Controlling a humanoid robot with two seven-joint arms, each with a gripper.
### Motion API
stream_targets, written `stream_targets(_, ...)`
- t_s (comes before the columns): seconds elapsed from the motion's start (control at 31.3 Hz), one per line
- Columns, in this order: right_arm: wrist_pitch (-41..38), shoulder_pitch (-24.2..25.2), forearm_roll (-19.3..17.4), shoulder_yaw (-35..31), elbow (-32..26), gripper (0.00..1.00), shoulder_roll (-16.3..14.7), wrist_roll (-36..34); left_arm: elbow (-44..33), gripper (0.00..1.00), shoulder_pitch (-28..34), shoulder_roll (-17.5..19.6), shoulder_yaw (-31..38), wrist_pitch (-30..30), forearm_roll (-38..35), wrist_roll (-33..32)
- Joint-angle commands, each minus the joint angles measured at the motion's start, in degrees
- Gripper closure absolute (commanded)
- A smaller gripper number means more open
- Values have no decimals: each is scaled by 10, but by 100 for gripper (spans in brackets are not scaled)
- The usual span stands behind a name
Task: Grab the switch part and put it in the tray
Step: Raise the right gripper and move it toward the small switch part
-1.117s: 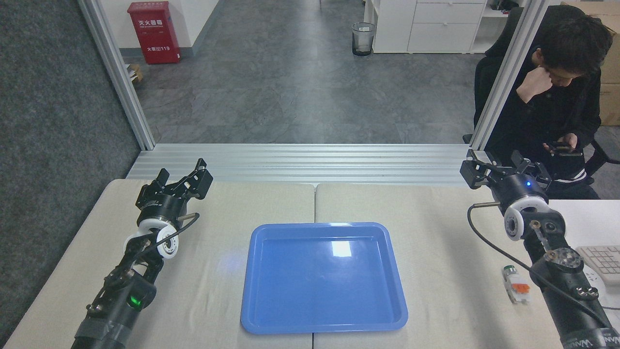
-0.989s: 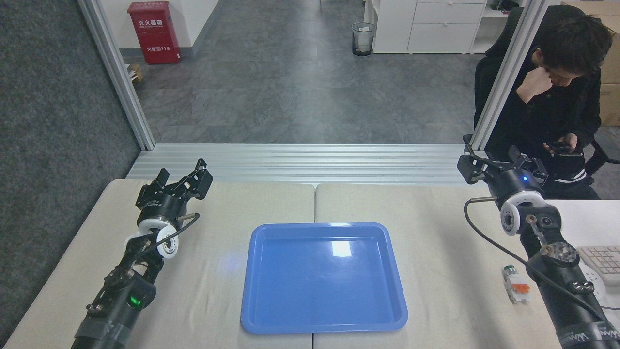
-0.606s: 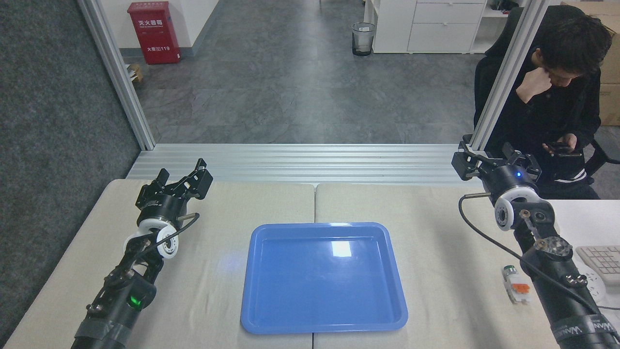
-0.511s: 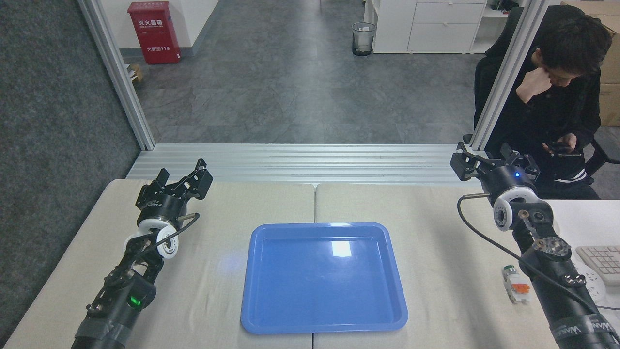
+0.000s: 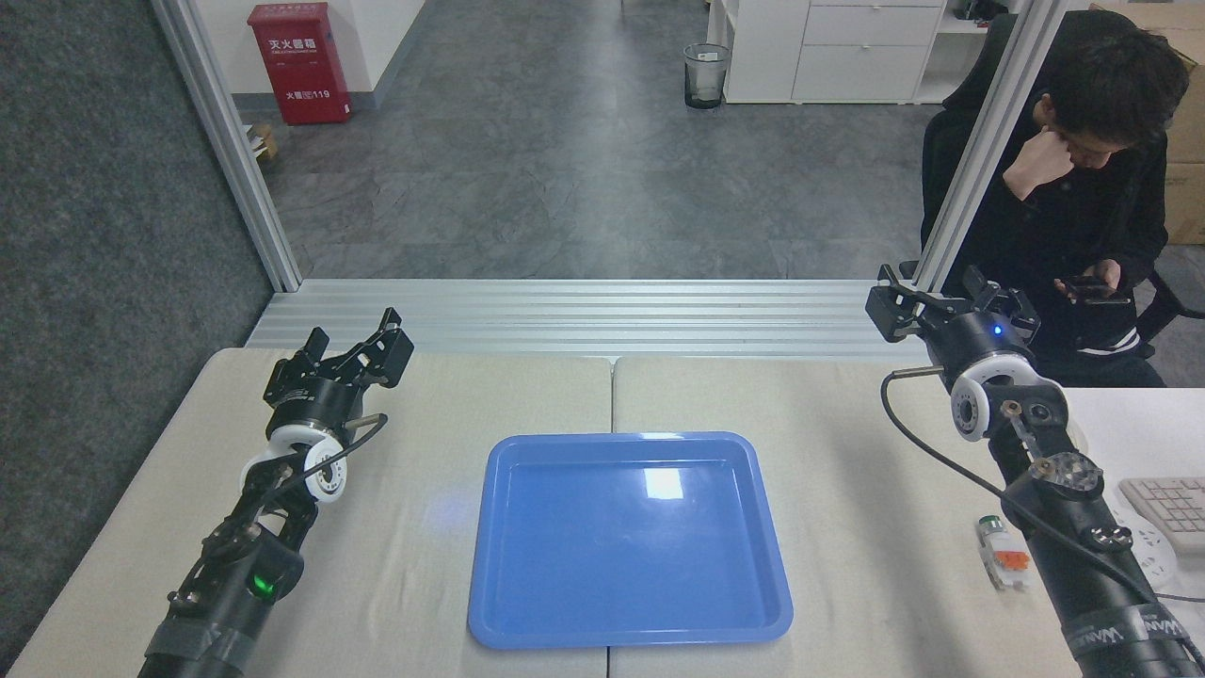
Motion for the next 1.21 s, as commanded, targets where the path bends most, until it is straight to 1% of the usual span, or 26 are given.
stream_targets(0.0,1,-1,-2,-29,-40,1,7,0,0,0,0,0,0,0,0,0)
stream_targets(0.29,24,-3,0,-30,-72,1,1,1,0,0,0,0,0,0,0,0)
stream_targets(0.38,24,-4,0,-30,-72,1,-1,1,0,0,0,0,0,0,0,0)
stream_targets(0.48,24,-3,0,-28,-73,1,7,1,0,0,0,0,0,0,0,0)
stream_targets(0.8,24,5,0,-22,-73,1,8,1,0,0,0,0,0,0,0,0)
stream_targets(0.96,22,7,2,-19,-67,2,-1,8,0,0,0,0,0,0,0,0)
stream_targets(1.05,19,16,1,-18,-66,1,1,8,0,0,0,0,0,0,0,0)
stream_targets(1.18,12,47,1,-19,-59,2,6,1,0,0,0,0,0,0,0,0)
